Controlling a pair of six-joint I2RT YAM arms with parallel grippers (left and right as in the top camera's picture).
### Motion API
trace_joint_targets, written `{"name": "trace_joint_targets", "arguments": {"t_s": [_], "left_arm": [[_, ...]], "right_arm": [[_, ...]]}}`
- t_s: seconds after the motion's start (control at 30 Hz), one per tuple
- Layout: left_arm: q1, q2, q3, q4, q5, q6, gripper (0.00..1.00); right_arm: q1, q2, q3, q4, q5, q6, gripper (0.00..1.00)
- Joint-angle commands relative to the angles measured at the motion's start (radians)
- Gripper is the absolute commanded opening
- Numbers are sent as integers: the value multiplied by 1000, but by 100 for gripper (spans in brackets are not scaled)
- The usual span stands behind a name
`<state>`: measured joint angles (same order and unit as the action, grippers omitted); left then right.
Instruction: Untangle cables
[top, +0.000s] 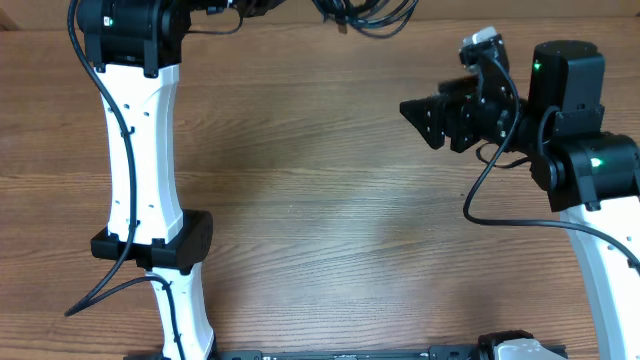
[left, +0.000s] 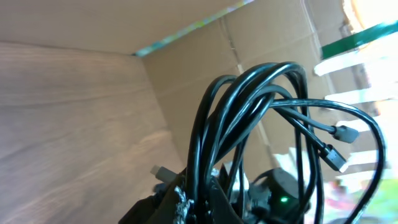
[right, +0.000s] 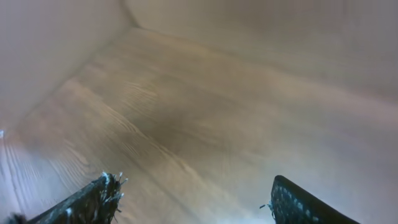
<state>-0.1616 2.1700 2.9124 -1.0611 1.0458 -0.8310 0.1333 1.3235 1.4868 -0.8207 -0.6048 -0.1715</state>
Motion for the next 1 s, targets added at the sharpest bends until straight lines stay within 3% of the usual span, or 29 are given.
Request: {"name": "trace_joint_targets", "arguments": {"t_s": [0.0,0.23,0.33,0.7,0.97], "left_arm": [[-4,-19,17,48,74,-206,4],[-4,-19,17,49,97,-344,4],[-2,-19,17,50,105,-387,4],[-3,-19,17,208,163,-563,4],[-37,-19,17,201,132,-511,4]], "right_arm": [[6,-1,18,102,-173,-232,74],[6,-1,18,454,-185,-245,62],[6,-1,18,536,-182,-228,62],[10,-1,18,625,-187,-214,61],[10,1,18,670,-185,-192,58]]}}
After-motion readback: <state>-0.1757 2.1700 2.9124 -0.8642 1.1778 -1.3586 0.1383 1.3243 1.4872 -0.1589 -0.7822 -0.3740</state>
